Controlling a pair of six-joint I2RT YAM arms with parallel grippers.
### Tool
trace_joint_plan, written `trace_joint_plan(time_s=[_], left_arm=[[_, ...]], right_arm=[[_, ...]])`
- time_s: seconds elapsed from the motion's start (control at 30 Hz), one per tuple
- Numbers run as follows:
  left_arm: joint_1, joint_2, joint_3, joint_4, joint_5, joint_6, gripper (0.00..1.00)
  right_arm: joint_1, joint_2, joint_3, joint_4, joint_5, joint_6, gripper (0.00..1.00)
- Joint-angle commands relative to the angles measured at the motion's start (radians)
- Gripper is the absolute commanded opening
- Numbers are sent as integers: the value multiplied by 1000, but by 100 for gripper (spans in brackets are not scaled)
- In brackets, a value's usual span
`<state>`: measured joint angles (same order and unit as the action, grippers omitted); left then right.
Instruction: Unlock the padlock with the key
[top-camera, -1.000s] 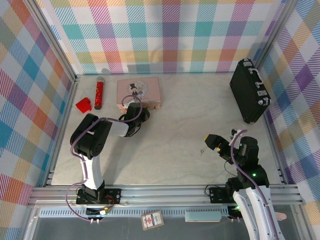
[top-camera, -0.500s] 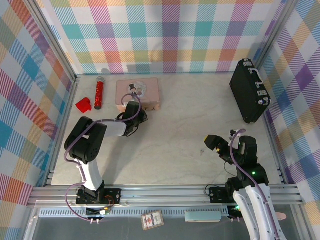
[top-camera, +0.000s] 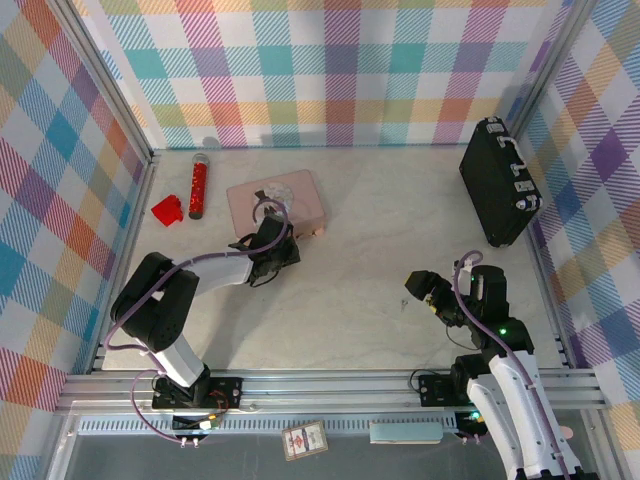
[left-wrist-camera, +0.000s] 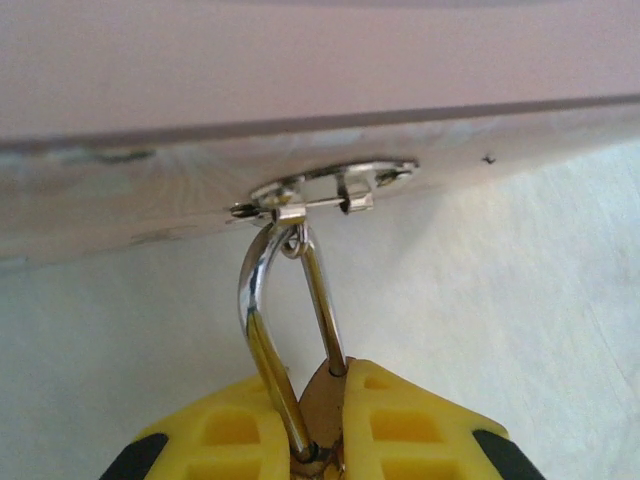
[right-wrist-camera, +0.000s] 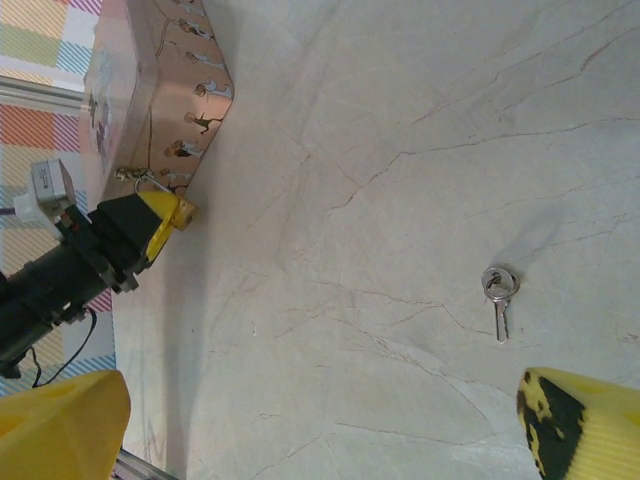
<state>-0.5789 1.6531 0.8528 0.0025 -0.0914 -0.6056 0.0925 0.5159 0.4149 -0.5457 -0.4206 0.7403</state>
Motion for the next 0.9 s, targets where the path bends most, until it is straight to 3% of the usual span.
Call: trace_joint_plan(time_s=[0.0,0.3,0.6,0.87], left_arm=[[-78,-49,-13,-97,-31,41,9],[-256,11,53,-59,-7,-1,10],[-331,96,76,38,60,-50,10],[-341,15,-36,95,80,-68,12]], right_arm=[[7,24,34,12,-7,-13,99],[28,88,38,46,4,19,99],[83,131,48,4,75,20,99],[202,213,78,-50,211,-11,93]])
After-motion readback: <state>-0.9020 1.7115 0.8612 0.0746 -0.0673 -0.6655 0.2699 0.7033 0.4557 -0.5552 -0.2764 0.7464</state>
